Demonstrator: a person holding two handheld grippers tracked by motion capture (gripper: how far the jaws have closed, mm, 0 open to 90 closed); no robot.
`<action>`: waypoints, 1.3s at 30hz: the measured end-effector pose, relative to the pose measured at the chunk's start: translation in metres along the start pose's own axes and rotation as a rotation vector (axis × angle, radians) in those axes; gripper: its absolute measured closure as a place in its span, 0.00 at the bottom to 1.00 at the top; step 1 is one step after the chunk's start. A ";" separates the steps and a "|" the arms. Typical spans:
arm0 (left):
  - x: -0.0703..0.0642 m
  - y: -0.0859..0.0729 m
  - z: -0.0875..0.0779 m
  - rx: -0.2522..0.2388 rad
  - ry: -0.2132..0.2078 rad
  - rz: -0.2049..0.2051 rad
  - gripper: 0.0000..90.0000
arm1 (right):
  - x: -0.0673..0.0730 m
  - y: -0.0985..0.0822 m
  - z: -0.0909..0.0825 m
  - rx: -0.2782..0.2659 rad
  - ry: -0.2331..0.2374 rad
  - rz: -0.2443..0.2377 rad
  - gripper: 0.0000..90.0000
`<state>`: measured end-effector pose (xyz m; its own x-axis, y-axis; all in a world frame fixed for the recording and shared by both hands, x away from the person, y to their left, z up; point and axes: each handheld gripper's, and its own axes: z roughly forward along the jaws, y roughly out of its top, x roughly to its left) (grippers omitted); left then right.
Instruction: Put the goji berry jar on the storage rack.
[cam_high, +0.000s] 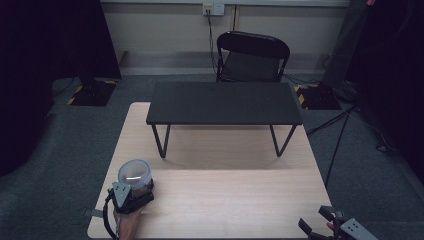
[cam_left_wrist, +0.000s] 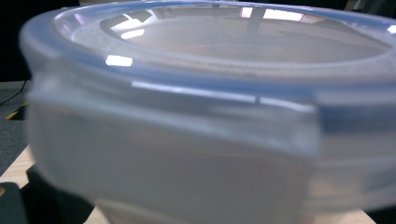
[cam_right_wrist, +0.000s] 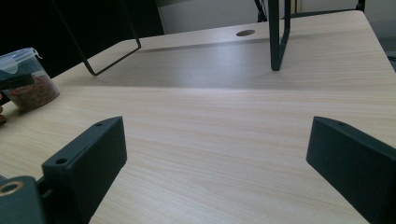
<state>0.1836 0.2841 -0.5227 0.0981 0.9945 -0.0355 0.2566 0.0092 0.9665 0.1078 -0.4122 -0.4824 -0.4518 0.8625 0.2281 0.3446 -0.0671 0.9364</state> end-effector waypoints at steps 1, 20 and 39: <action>0.000 0.001 0.001 0.002 -0.002 0.000 0.00 | 0.000 0.000 0.000 0.000 0.000 0.000 0.05; 0.000 0.003 0.000 0.010 -0.001 0.022 0.02 | 0.001 0.000 -0.001 -0.003 0.007 -0.001 0.06; 0.006 0.015 -0.005 0.009 -0.081 0.038 0.02 | 0.001 0.000 0.000 -0.004 0.011 -0.001 0.06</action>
<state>0.1827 0.2911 -0.5074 0.1849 0.9826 -0.0195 0.2598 -0.0298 0.9652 0.1071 -0.4118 -0.4824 -0.4612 0.8568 0.2304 0.3410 -0.0686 0.9376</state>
